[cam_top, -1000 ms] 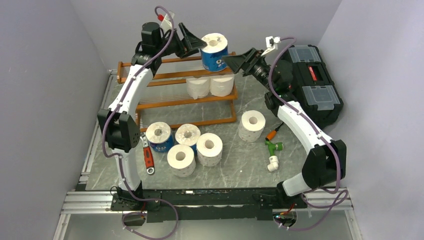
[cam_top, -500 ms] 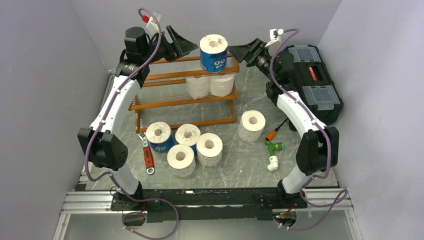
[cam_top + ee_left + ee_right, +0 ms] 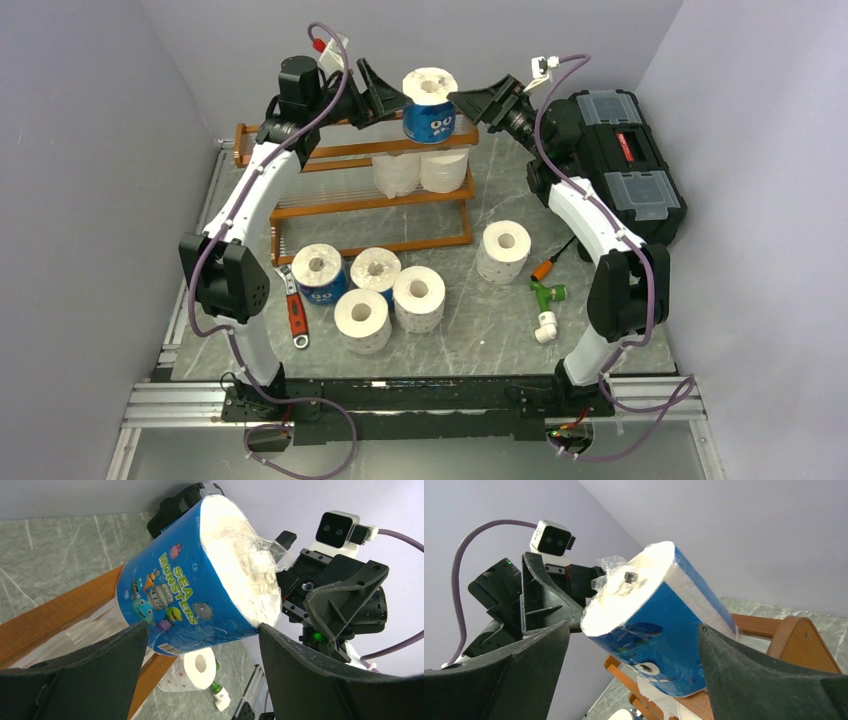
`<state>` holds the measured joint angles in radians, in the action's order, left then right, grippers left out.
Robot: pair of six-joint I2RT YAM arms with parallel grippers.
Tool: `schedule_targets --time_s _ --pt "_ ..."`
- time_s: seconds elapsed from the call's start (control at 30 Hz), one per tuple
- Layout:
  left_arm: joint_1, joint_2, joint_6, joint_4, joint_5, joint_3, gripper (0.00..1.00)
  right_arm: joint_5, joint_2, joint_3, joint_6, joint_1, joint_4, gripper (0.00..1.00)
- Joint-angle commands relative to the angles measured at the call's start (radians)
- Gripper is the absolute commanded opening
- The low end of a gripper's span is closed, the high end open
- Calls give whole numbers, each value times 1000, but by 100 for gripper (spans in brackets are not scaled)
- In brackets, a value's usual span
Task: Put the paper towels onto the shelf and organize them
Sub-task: Place the paper towel on the shelf.
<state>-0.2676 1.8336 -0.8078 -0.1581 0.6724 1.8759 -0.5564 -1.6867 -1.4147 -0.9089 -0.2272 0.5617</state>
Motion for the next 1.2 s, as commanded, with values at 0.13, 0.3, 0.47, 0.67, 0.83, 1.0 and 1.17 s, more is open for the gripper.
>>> schedule_targets --time_s 0.13,0.3,0.47,0.67,0.83,1.0,1.17 --pt "-20 53 -18 27 32 110 86 -14 -5 -51 10 -26 49 100" --pt "-22 72 -18 23 38 136 86 -11 12 -24 8 -30 56 100" --pt "-15 38 -1 9 11 93 87 17 55 17 42 -30 37 100" --pt "16 -69 -33 70 -28 -50 88 9 32 -24 -3 19 55 100" --pt "16 -123 -31 85 -41 -112 91 -18 -34 -116 -27 22 56 100" --pt "15 -123 -41 94 -34 -119 91 -48 -94 -166 -67 17 74 100" --pt "0 -91 -41 94 -15 -77 89 -48 -90 -143 -47 -11 64 100"
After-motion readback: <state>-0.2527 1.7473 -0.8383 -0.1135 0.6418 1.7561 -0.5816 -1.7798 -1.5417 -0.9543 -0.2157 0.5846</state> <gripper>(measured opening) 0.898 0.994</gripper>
